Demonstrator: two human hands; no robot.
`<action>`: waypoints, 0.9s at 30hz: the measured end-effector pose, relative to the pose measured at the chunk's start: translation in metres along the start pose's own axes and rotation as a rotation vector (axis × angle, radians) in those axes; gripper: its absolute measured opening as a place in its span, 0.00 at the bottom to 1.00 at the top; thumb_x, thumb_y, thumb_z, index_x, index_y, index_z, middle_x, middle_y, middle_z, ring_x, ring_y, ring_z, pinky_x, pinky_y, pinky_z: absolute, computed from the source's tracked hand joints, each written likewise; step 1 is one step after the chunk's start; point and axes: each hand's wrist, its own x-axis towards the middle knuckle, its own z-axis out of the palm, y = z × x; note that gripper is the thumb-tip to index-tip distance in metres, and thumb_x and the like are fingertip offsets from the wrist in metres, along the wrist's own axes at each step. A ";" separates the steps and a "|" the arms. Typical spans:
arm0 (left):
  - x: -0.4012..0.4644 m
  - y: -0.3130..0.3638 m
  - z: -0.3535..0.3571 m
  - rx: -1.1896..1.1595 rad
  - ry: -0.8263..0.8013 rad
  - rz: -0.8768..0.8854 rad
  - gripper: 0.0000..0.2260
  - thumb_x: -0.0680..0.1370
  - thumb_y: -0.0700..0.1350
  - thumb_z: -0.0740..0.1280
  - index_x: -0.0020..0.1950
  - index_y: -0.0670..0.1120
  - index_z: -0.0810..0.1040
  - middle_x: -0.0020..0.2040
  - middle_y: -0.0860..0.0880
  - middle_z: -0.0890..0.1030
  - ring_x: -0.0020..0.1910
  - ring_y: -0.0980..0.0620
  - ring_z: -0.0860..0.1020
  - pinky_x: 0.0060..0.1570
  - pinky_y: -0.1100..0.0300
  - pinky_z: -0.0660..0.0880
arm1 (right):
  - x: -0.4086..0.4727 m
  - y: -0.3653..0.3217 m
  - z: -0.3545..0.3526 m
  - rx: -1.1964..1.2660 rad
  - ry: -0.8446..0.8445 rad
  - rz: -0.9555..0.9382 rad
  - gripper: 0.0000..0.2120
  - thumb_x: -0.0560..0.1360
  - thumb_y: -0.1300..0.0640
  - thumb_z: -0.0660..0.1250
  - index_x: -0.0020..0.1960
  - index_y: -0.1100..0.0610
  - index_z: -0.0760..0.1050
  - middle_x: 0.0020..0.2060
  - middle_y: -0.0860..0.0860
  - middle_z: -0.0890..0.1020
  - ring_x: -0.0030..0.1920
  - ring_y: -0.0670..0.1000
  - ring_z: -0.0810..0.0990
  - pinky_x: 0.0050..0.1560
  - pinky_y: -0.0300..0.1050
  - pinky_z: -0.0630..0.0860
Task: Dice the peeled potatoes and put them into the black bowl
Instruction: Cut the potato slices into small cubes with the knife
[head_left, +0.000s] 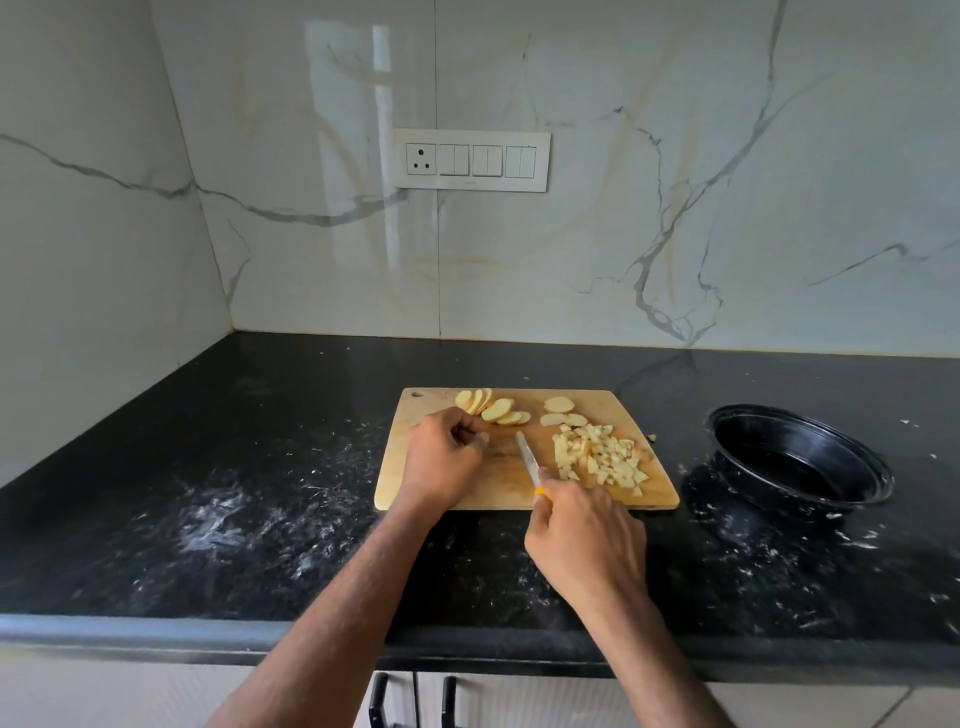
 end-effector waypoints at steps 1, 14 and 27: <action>0.000 0.000 0.000 0.008 -0.003 0.001 0.04 0.76 0.40 0.72 0.44 0.48 0.82 0.40 0.54 0.82 0.39 0.57 0.79 0.35 0.72 0.72 | 0.000 -0.001 -0.001 -0.015 -0.010 0.004 0.17 0.81 0.46 0.60 0.67 0.47 0.76 0.43 0.45 0.84 0.42 0.48 0.83 0.34 0.41 0.70; 0.001 0.000 0.002 0.071 -0.005 0.034 0.03 0.76 0.41 0.73 0.44 0.48 0.82 0.39 0.56 0.81 0.38 0.59 0.77 0.35 0.71 0.71 | 0.001 0.007 0.002 0.004 -0.131 -0.281 0.19 0.82 0.49 0.58 0.72 0.50 0.72 0.42 0.46 0.83 0.37 0.46 0.80 0.37 0.40 0.76; -0.001 0.004 0.003 0.104 -0.031 0.056 0.04 0.75 0.39 0.72 0.43 0.48 0.83 0.39 0.55 0.82 0.39 0.60 0.78 0.36 0.73 0.71 | 0.007 0.036 -0.008 0.155 0.038 -0.184 0.19 0.80 0.50 0.66 0.70 0.48 0.75 0.30 0.48 0.82 0.25 0.44 0.69 0.29 0.36 0.68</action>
